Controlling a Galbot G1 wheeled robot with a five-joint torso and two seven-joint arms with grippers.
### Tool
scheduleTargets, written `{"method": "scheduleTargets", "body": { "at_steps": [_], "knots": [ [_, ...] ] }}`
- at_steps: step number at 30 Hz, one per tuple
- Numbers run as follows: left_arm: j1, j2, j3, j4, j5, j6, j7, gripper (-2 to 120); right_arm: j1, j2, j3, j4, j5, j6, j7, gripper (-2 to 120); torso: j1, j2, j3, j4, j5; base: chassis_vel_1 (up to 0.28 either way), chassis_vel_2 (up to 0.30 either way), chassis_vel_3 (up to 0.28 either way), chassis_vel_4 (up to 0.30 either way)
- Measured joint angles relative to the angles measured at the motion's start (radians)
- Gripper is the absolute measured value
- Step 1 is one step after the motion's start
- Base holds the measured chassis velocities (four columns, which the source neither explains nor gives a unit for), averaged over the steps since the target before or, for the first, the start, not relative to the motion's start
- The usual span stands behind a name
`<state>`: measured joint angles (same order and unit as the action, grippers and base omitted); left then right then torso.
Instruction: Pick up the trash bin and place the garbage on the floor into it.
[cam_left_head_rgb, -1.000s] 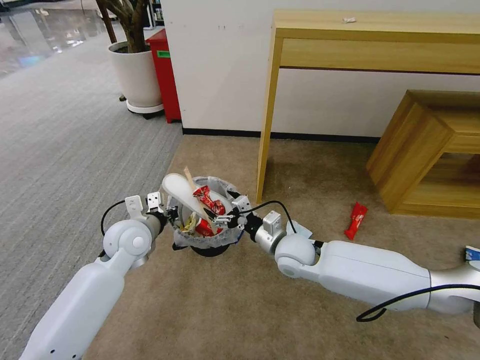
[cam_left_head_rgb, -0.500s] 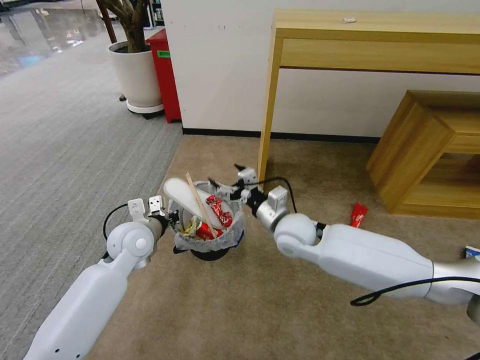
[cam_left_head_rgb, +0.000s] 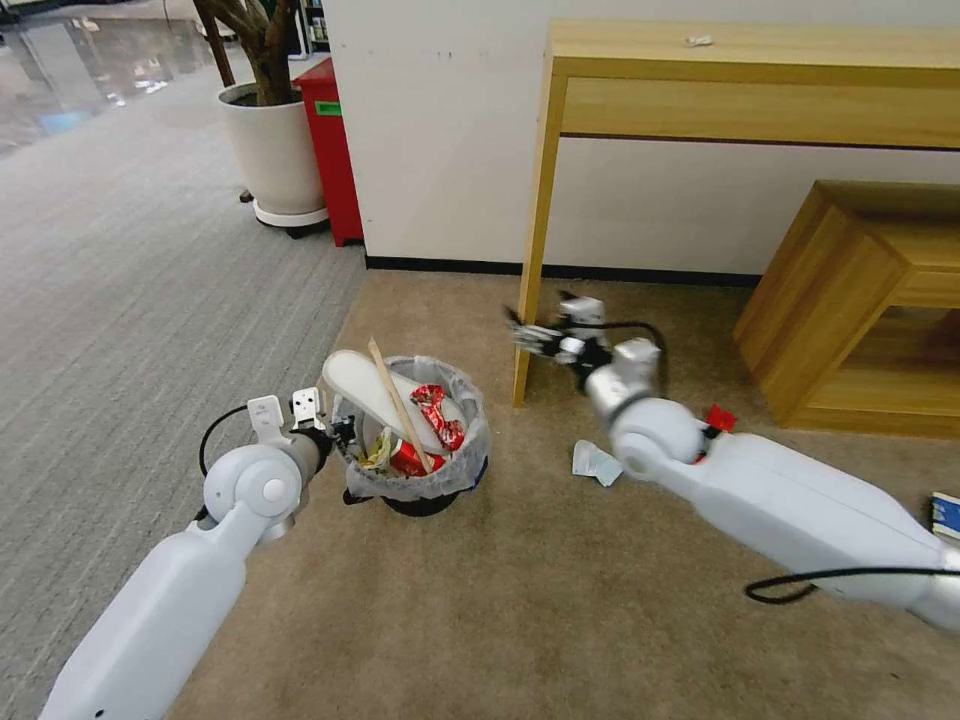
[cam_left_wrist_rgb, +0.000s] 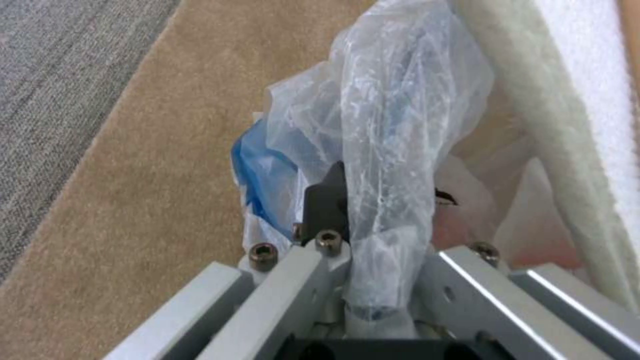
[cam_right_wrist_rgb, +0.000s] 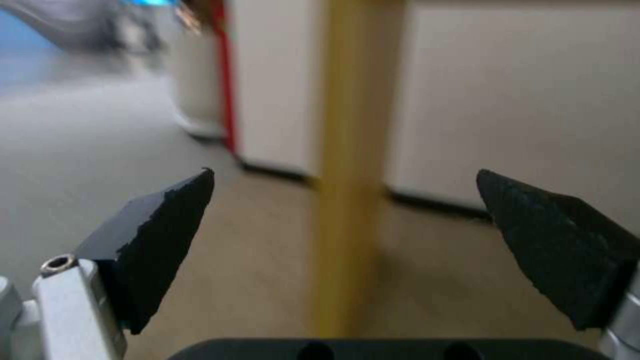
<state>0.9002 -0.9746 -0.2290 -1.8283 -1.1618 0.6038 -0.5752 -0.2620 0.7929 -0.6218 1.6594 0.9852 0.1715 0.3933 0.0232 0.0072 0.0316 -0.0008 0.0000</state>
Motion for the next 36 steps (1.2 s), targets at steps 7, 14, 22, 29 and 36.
{"method": "scheduleTargets", "body": {
  "at_steps": [7, 14, 22, 29, 36],
  "knots": [
    [0.026, 0.002, -0.017, -0.041, -0.005, -0.002, -0.004, 0, -0.275, -0.121, 0.175, -0.124, -0.103, 0.046, -0.004, 100, 0.000, 0.000, 0.000, 0.0000, -0.0004, 0.000, 0.000, 0.000, 0.000],
    [0.061, 0.005, -0.037, -0.083, 0.002, -0.003, -0.005, 0, -0.380, -0.062, 0.219, -0.292, -0.147, 0.044, -0.007, 100, 0.000, 0.000, 0.000, 0.0001, -0.0001, 0.000, 0.000, 0.000, 0.000],
    [0.077, 0.004, -0.044, -0.111, 0.002, -0.004, -0.005, 0, -0.425, 0.016, 0.221, -0.403, -0.160, 0.035, -0.016, 100, 0.000, 0.000, 0.000, 0.0001, -0.0001, 0.000, 0.000, 0.000, 0.000],
    [0.088, 0.002, -0.046, -0.122, 0.005, -0.005, -0.005, 0, -0.429, 0.052, 0.219, -0.500, -0.172, 0.034, -0.032, 100, 0.000, 0.000, 0.000, 0.0000, -0.0002, 0.000, 0.000, 0.000, 0.000],
    [0.093, 0.001, -0.047, -0.132, 0.006, -0.005, -0.007, 0, -0.418, 0.093, 0.215, -0.616, -0.250, 0.097, -0.098, 100, 0.000, 0.000, 0.000, 0.0001, -0.0002, 0.000, 0.000, 0.000, 0.000]
  ]
}}
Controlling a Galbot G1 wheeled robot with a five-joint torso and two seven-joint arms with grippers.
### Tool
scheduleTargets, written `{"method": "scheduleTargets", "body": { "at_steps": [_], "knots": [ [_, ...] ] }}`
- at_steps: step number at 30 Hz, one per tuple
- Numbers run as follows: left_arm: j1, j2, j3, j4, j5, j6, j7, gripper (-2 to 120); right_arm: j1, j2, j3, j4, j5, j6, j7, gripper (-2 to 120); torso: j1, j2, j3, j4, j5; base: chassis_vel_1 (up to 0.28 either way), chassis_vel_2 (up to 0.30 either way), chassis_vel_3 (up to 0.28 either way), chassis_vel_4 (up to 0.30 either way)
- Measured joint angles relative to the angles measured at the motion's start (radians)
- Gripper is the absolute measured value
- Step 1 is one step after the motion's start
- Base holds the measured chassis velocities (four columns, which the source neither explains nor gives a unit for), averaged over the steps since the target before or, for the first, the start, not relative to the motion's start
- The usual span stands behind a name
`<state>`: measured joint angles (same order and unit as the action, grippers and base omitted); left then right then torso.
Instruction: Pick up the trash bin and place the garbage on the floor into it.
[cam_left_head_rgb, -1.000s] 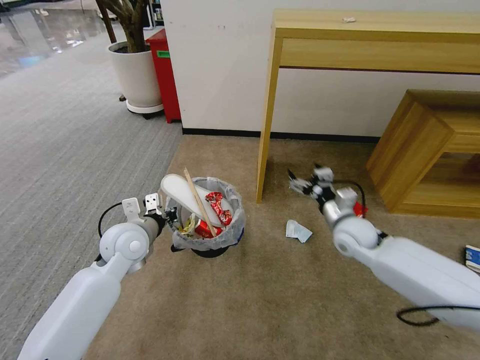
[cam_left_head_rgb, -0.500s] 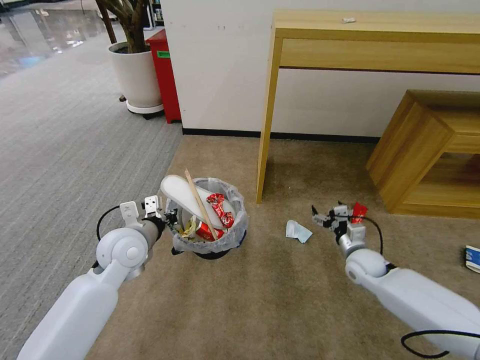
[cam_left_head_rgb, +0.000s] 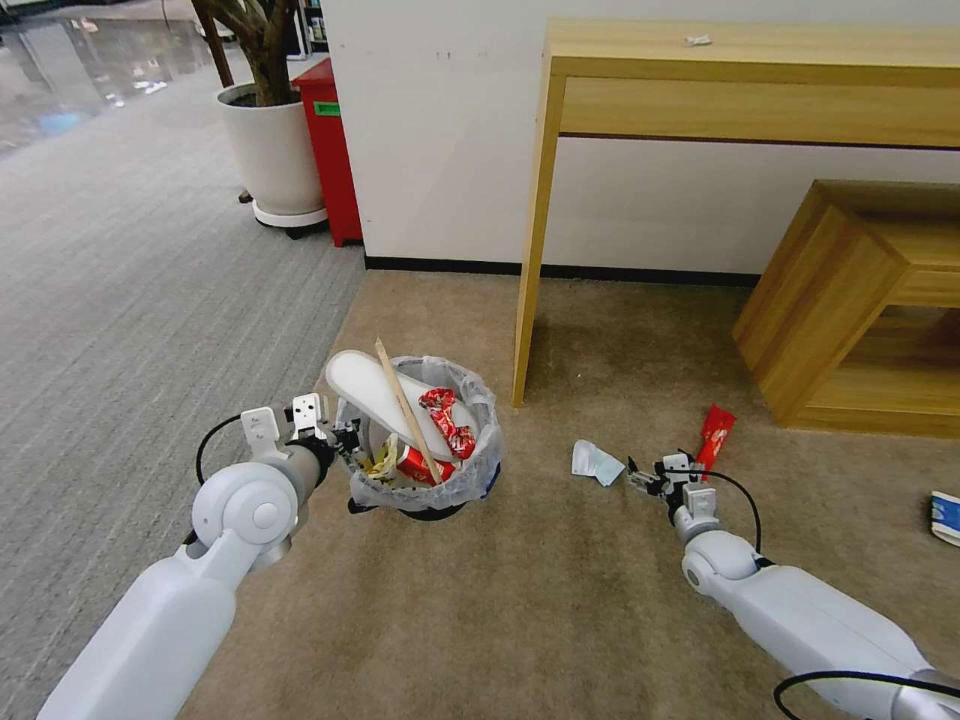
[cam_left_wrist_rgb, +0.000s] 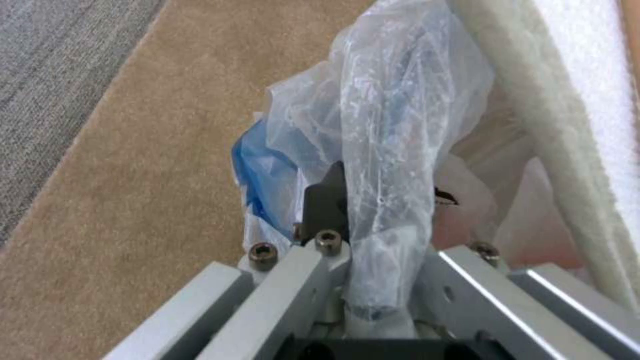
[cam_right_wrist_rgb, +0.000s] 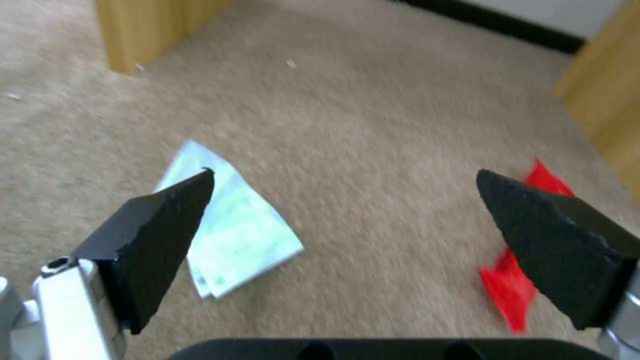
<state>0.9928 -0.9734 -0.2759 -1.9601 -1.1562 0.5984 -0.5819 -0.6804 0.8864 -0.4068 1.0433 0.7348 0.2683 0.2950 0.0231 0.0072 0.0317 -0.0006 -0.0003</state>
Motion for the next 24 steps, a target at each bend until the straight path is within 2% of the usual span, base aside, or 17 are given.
{"method": "scheduleTargets", "body": {
  "at_steps": [4, 11, 24],
  "knots": [
    [0.001, 0.000, -0.003, 0.001, 0.001, 0.000, 0.000, 0, -0.002, 0.002, 0.010, 0.005, -0.027, 0.036, -0.013, 100, 0.000, 0.000, 0.000, -0.0002, 0.0000, 0.000, 0.000, 0.000, 0.000],
    [0.002, -0.007, -0.002, 0.009, 0.008, 0.000, 0.000, 0, -0.001, -0.011, 0.013, 0.057, -0.015, 0.038, -0.012, 100, 0.000, 0.000, 0.000, -0.0001, -0.0001, 0.000, 0.000, 0.000, 0.000],
    [0.013, -0.006, -0.008, 0.001, 0.013, -0.002, 0.001, 0, -0.003, -0.010, 0.007, 0.080, -0.022, 0.041, -0.007, 100, 0.000, 0.000, 0.000, -0.0001, 0.0000, -0.010, 0.007, 0.006, -0.010]
  ]
}}
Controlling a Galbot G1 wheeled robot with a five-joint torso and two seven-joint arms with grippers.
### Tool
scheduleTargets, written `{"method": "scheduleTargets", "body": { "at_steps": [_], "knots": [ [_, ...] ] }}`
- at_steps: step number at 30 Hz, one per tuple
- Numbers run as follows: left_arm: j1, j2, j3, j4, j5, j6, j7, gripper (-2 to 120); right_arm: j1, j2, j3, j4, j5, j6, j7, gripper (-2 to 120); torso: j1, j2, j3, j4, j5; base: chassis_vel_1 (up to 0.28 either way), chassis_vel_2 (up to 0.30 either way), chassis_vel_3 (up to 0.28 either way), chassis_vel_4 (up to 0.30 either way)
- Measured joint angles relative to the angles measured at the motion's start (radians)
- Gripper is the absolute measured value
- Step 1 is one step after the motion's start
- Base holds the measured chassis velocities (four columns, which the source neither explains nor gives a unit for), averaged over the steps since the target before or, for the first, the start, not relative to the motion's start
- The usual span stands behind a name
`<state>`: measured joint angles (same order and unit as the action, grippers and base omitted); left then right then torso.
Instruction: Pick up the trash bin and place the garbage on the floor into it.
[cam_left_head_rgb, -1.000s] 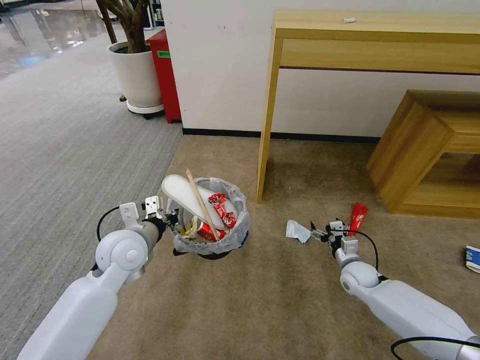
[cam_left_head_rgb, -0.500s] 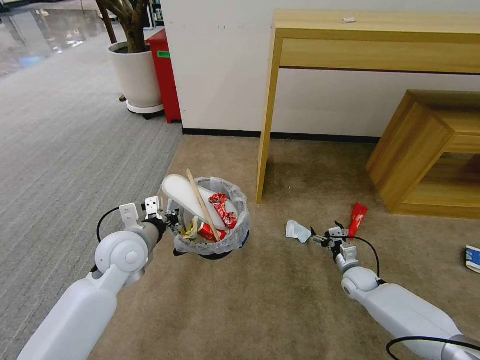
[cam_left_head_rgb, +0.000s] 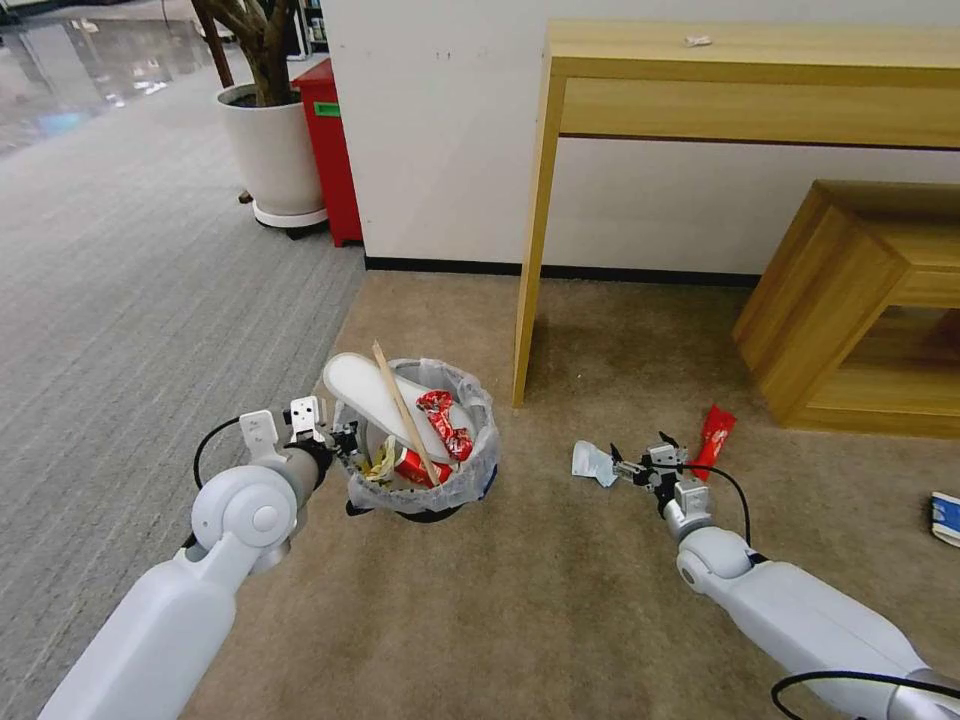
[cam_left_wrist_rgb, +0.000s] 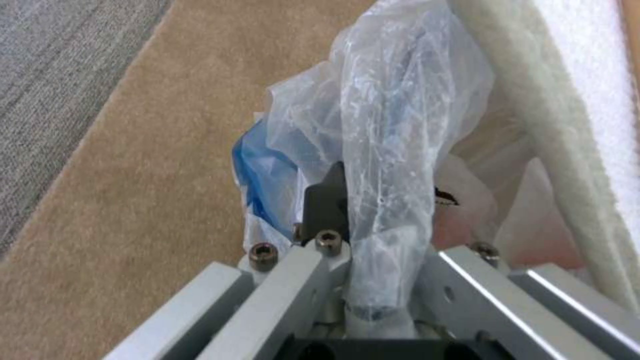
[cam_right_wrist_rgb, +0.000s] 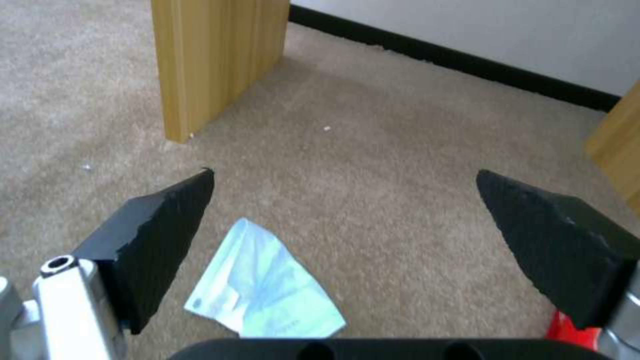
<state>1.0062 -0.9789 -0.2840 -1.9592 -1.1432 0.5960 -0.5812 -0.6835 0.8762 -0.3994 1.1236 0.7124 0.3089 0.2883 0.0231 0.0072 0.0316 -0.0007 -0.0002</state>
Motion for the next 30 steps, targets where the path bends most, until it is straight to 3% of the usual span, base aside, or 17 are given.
{"method": "scheduleTargets", "body": {
  "at_steps": [22, 30],
  "knots": [
    [0.002, -0.015, 0.002, 0.002, 0.010, -0.003, 0.002, 0, -0.009, 0.023, -0.009, -0.031, -0.022, 0.033, -0.006, 100, 0.000, 0.000, 0.000, 0.0001, 0.0001, -0.055, 0.052, 0.056, -0.052],
    [-0.009, -0.021, 0.009, 0.005, 0.008, -0.003, 0.002, 0, -0.038, 0.053, -0.025, -0.071, -0.054, -0.030, 0.020, 100, 0.000, 0.000, 0.000, -0.0002, 0.0001, 0.000, 0.000, 0.000, 0.000]
  ]
}}
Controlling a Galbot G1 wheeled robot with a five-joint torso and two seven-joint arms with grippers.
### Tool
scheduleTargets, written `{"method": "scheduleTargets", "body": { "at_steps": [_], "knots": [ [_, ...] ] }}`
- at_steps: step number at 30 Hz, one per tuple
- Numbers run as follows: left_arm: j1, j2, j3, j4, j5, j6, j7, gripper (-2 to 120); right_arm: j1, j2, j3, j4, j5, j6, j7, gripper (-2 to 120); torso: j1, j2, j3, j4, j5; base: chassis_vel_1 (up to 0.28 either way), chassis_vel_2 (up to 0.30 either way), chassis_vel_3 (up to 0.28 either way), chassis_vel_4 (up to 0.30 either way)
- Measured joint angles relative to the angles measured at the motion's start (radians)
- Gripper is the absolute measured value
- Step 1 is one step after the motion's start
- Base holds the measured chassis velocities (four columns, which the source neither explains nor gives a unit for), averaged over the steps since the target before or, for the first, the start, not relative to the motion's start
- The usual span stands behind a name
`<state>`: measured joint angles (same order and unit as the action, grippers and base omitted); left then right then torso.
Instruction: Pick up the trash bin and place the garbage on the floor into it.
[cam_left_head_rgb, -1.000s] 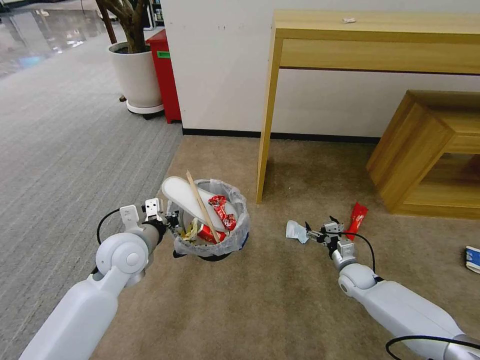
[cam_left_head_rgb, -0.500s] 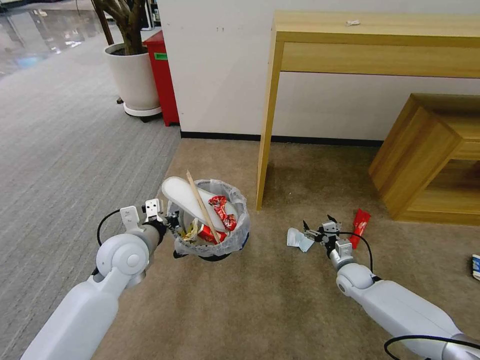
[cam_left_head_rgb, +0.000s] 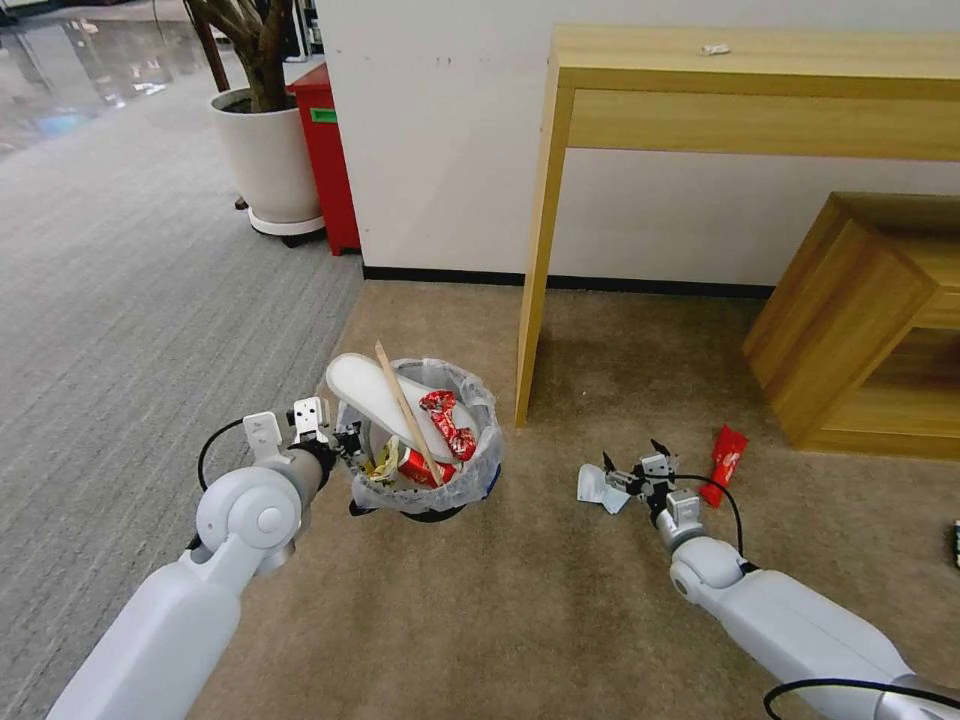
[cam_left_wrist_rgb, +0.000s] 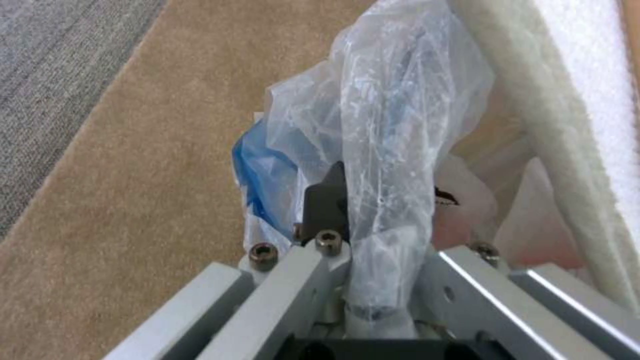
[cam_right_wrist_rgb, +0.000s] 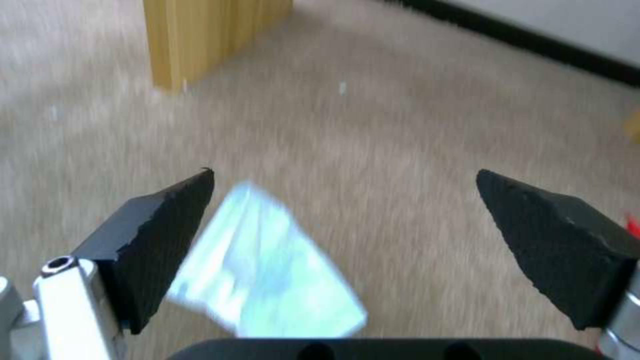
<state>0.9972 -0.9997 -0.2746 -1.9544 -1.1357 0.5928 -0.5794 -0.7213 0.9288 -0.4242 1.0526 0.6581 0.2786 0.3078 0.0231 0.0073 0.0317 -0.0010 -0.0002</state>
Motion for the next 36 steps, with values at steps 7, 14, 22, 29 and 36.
{"method": "scheduleTargets", "body": {
  "at_steps": [7, 14, 22, 29, 36],
  "knots": [
    [0.017, -0.003, -0.008, -0.018, 0.002, 0.000, 0.001, 0, 0.006, 0.038, -0.025, -0.073, -0.004, -0.037, 0.004, 100, 0.000, 0.000, 0.000, 0.0003, -0.0001, 0.000, 0.000, 0.000, 0.000],
    [0.026, -0.003, -0.011, -0.045, 0.002, 0.000, 0.001, 0, 0.020, 0.070, -0.036, -0.127, -0.001, -0.041, -0.024, 100, 0.000, 0.000, 0.000, 0.0002, -0.0001, 0.000, 0.000, 0.000, 0.000],
    [0.039, -0.005, -0.017, -0.079, 0.000, 0.000, -0.001, 0, 0.062, 0.138, -0.066, -0.235, -0.005, -0.042, -0.055, 100, 0.000, 0.000, 0.000, 0.0002, -0.0001, 0.000, 0.000, 0.000, 0.000],
    [0.049, -0.003, -0.032, -0.089, 0.001, 0.000, -0.001, 0, 0.096, 0.209, -0.082, -0.329, -0.017, -0.042, -0.072, 100, 0.000, 0.000, 0.000, 0.0004, 0.0000, 0.000, 0.000, 0.000, 0.000],
    [0.057, 0.002, -0.039, -0.099, -0.001, 0.000, 0.001, 0, 0.122, 0.252, -0.070, -0.413, -0.036, -0.038, -0.082, 100, 0.000, 0.000, 0.000, 0.0000, -0.0003, 0.000, 0.000, 0.000, 0.000]
  ]
}}
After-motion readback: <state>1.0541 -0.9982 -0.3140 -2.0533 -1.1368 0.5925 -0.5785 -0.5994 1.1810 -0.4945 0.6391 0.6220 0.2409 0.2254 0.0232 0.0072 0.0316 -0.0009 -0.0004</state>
